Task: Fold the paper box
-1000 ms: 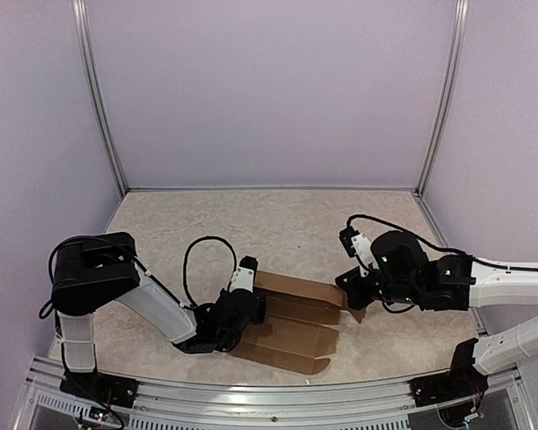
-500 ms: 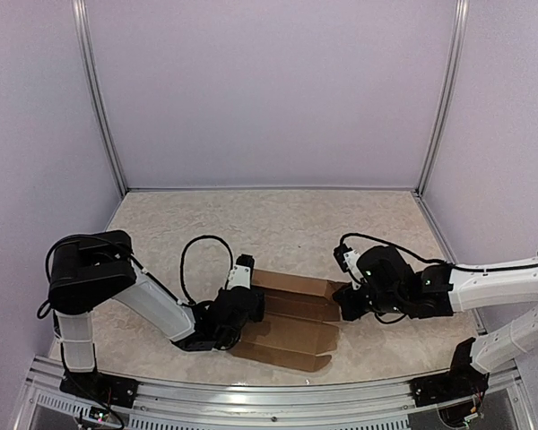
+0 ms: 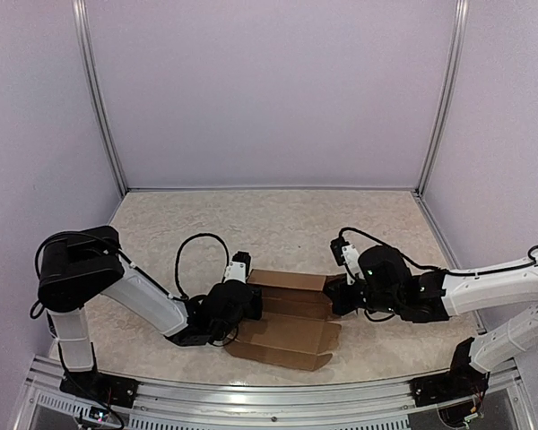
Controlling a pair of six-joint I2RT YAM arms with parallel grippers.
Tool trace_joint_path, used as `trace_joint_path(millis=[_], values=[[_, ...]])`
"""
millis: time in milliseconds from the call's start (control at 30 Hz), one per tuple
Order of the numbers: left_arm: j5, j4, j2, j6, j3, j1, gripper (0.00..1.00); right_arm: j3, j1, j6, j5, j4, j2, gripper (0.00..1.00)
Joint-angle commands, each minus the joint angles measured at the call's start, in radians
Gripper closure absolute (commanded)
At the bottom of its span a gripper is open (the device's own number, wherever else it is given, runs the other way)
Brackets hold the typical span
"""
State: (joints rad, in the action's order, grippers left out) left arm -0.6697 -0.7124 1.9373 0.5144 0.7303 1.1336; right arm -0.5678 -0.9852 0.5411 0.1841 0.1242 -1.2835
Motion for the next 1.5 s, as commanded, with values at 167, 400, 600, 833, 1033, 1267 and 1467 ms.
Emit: trace_joint_path(millis=[167,400,600,833,1033,1267,1467], values=[[0.144,0.115,-0.110,0.113,0.031,-0.014,1.00,0.040,0.008,-0.009,-0.020,0.216,0.034,1.00],[0.233,0.159,-0.154,0.161,0.060,-0.024,1.00,0.035,0.007,-0.035,-0.067,0.327,0.033,1.00],[0.267,0.178,-0.167,0.177,0.079,-0.023,1.00,-0.004,0.008,-0.053,-0.098,0.338,0.018,1.00],[0.242,0.181,-0.175,0.194,0.059,-0.036,1.00,-0.018,0.008,-0.093,-0.098,0.240,0.091,1.00],[0.209,0.172,-0.178,0.192,0.036,-0.050,1.00,-0.008,0.008,-0.102,-0.101,0.143,0.168,1.00],[0.183,0.163,-0.189,0.173,0.018,-0.065,1.00,0.013,0.008,-0.147,-0.175,0.060,0.294,1.00],[0.204,0.137,-0.226,0.172,-0.009,-0.094,1.00,0.028,0.008,-0.207,-0.262,-0.032,0.445,1.00]])
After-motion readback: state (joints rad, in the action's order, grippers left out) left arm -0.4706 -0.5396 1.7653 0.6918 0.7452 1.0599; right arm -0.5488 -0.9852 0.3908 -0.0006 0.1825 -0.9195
